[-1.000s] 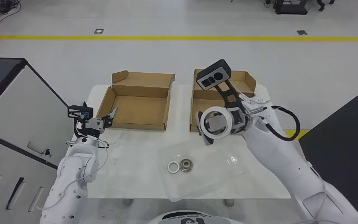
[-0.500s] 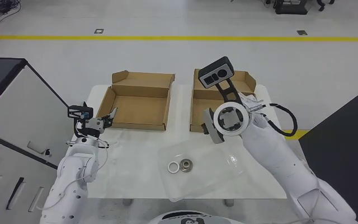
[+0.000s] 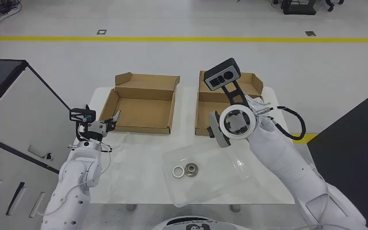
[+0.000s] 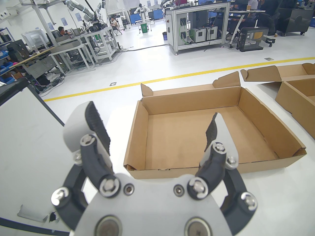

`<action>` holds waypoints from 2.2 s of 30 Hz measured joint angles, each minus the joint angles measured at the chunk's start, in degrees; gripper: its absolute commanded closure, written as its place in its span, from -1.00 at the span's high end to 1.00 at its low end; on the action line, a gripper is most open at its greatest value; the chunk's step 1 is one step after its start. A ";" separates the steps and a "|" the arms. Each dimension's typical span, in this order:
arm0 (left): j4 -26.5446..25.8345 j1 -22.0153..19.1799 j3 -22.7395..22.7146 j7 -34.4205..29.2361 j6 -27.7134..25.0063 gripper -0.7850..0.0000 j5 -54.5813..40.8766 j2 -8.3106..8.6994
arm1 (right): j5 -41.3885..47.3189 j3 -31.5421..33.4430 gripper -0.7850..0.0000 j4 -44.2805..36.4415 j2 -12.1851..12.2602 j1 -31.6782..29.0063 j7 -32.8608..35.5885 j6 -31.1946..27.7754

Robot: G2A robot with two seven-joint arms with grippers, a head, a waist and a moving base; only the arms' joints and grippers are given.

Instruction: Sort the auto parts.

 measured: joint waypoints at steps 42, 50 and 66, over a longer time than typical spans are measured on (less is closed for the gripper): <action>0.00 0.00 0.00 0.00 0.00 1.00 0.00 0.00 | -50.26 -10.09 -1.00 20.97 -3.91 32.10 -29.31 27.03; 0.00 0.00 0.00 0.00 0.00 1.00 0.00 0.00 | -60.45 -20.25 -1.00 29.38 -8.24 38.63 -33.36 30.81; 0.00 0.00 0.00 0.00 0.00 1.00 0.00 0.00 | -69.35 -34.64 -1.00 49.39 -20.60 44.20 -34.66 30.72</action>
